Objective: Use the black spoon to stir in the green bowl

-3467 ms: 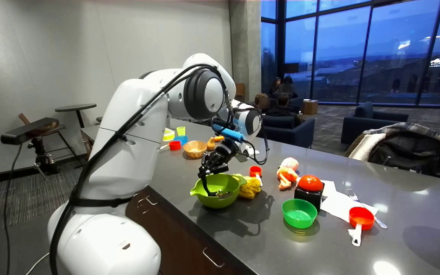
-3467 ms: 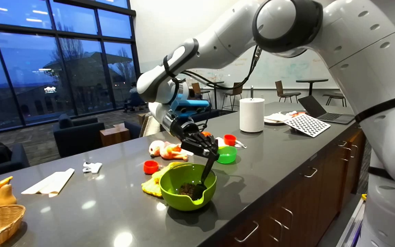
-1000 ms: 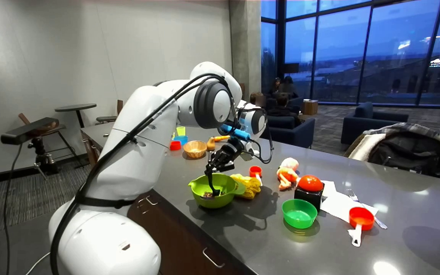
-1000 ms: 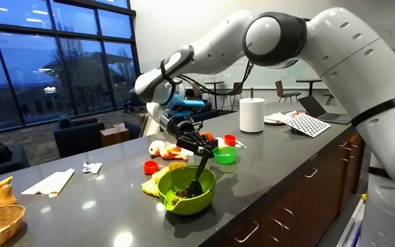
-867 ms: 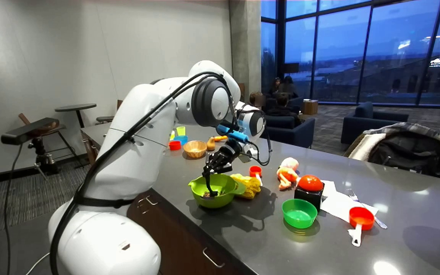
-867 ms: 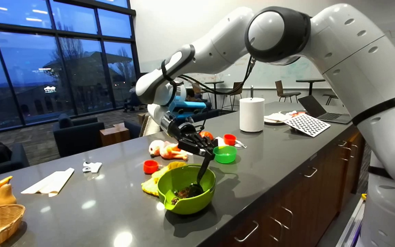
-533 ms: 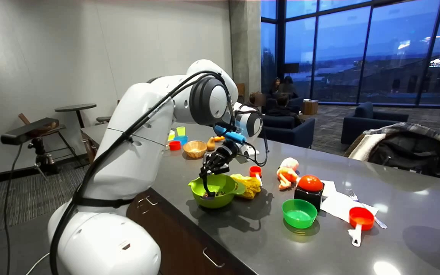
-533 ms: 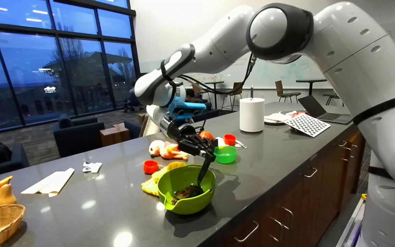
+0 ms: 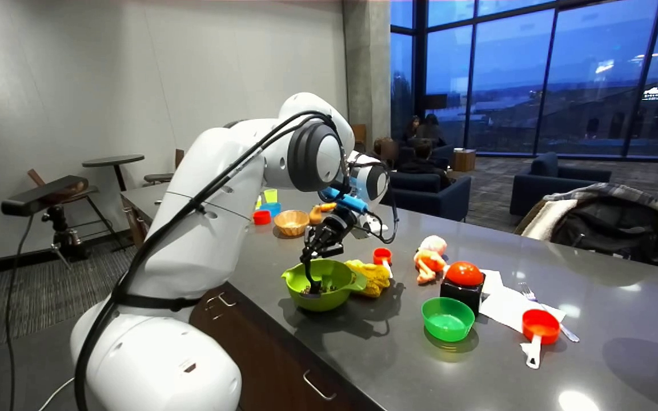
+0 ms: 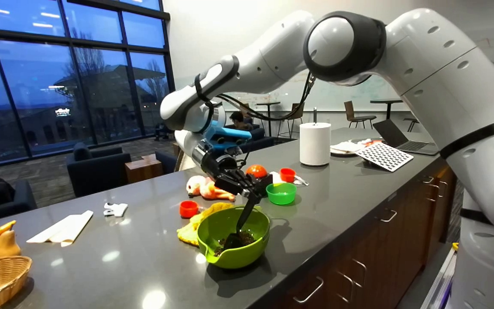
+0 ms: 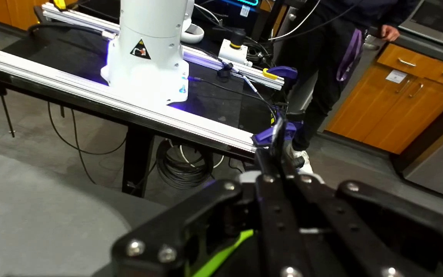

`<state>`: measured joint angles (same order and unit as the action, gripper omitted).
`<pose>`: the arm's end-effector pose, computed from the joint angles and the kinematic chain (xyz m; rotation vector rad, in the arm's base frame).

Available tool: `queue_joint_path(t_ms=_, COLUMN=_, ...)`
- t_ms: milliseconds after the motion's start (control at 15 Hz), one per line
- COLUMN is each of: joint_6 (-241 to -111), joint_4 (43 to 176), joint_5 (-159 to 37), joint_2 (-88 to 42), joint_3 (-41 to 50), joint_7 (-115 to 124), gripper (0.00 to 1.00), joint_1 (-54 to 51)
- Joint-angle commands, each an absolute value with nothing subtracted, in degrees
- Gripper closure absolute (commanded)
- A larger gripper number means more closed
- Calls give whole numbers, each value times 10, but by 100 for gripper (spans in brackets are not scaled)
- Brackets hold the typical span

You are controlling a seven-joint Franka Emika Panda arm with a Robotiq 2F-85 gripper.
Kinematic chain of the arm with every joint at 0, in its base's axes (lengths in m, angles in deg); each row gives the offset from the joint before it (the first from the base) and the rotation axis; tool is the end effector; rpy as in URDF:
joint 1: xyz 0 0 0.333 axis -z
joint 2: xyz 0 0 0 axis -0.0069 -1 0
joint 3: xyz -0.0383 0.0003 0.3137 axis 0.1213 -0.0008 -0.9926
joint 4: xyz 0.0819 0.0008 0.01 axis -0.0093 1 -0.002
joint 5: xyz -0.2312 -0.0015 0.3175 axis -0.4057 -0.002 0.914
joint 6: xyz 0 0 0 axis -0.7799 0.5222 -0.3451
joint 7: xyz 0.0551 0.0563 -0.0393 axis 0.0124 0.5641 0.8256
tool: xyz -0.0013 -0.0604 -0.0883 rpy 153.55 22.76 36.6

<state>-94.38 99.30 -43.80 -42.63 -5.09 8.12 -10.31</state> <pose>0.5431 0.1798 0.3167 -2.4709 -0.3812 1.6446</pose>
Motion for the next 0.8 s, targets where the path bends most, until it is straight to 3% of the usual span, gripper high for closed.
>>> queue_joint_path(t_ms=0, joint_6=-940, joint_4=940, joint_5=-460, joint_2=-455, joint_3=-57, joint_7=108, gripper=99, joint_1=-105)
queue_joint_path(t_ms=733, joint_6=-1008, joint_4=942, joint_5=-465, joint_2=-455, joint_3=-56, joint_7=174, gripper=99, joint_1=-76)
